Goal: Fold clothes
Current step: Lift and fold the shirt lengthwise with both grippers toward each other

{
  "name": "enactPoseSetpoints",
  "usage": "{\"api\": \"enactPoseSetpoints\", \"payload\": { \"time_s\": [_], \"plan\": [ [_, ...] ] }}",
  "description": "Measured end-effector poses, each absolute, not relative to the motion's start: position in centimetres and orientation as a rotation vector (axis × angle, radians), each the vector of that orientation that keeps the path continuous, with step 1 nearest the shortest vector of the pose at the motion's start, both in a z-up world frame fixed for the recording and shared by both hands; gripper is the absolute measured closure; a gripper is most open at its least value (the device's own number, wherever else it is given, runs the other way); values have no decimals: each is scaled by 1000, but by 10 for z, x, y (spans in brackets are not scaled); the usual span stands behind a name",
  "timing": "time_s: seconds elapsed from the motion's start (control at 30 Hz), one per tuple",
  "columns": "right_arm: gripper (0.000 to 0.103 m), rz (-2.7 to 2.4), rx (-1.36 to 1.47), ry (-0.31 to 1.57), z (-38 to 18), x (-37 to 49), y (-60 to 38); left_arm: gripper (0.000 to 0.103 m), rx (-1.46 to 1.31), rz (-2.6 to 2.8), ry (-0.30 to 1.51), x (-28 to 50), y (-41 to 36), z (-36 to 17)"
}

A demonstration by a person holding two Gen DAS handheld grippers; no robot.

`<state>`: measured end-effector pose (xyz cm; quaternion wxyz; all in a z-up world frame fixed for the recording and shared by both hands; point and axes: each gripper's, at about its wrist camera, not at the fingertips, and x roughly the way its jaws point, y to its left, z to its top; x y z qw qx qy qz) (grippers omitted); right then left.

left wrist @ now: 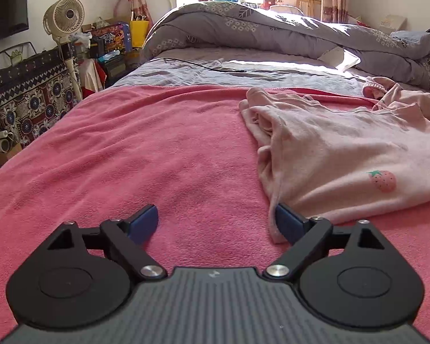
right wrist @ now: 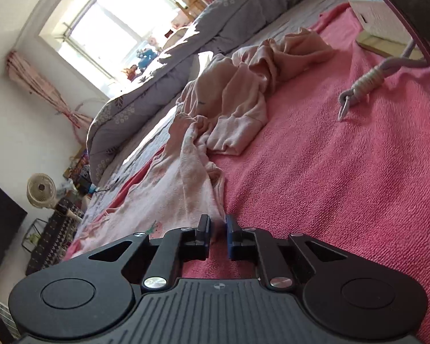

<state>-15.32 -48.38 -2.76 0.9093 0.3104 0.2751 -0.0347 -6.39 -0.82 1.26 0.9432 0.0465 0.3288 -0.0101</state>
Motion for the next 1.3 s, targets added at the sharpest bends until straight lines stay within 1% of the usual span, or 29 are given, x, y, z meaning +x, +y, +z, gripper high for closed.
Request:
{"api": "enactPoseSetpoints", "payload": {
  "time_s": [0.03, 0.07, 0.13, 0.2, 0.23, 0.27, 0.3, 0.37, 0.4, 0.5, 0.57, 0.6, 0.63, 0.7, 0.77, 0.87, 0.97, 1.0, 1.03, 1.07, 1.1, 1.13, 1.23, 1.27, 1.3],
  "plan": [
    [88, -89, 487, 563, -22, -158, -467, 12, 162, 57, 664, -68, -11, 15],
    [84, -106, 328, 556, -17, -162, -450, 15, 222, 115, 652, -72, -14, 17],
    [76, -106, 10, 528, -11, -172, -412, 15, 291, 81, 604, -85, -22, 24],
    [55, -49, -272, 486, -12, -182, -375, 14, 297, -38, 560, -97, -36, 35],
    [51, 2, -405, 457, -15, -186, -355, 13, 307, -104, 542, -101, -46, 38],
    [46, 54, -555, 424, -19, -189, -330, 11, 324, -161, 529, -104, -59, 40],
    [45, 83, -673, 392, -24, -190, -310, 10, 338, -217, 519, -106, -70, 41],
    [46, 118, -805, 331, -29, -183, -278, 10, 355, -308, 519, -105, -92, 39],
    [46, 149, -798, 330, -28, -175, -269, 10, 377, -320, 517, -104, -97, 35],
    [47, 276, -647, 404, -21, -137, -251, 10, 444, -354, 512, -101, -115, 24],
    [55, 285, -670, 418, -25, -120, -239, 10, 488, -376, 509, -99, -127, 16],
    [61, 283, -681, 404, -24, -118, -236, 7, 510, -388, 507, -98, -133, 13],
    [64, 284, -677, 394, -21, -117, -235, 6, 532, -399, 505, -97, -139, 9],
    [70, 297, -650, 381, -15, -118, -237, 1, 584, -417, 494, -96, -151, 2],
    [74, 300, -615, 373, -10, -118, -245, 0, 695, -392, 423, -96, -160, -3],
    [74, 310, -585, 365, -5, -114, -253, 0, 830, -334, 324, -91, -173, -12],
    [72, 341, -711, 358, -13, -118, -249, 0, 855, -307, 302, -83, -174, -15],
    [69, 358, -784, 352, -19, -122, -244, 8, 848, -302, 307, -80, -173, -15],
    [68, 372, -850, 340, -26, -125, -241, 16, 843, -297, 315, -78, -172, -16],
    [68, 384, -916, 327, -32, -128, -238, 30, 847, -297, 332, -75, -170, -18],
    [68, 395, -963, 297, -37, -131, -237, 38, 852, -305, 344, -73, -169, -20],
    [68, 406, -994, 290, -37, -129, -238, 41, 865, -308, 345, -72, -167, -22],
    [69, 344, -1170, 259, -44, -120, -251, 54, 959, -283, 330, -71, -166, -28],
    [70, 310, -1247, 249, -49, -116, -259, 62, 981, -287, 340, -69, -164, -31],
    [74, 288, -1289, 261, -52, -113, -266, 76, 1003, -292, 351, -66, -162, -35]
  ]
}}
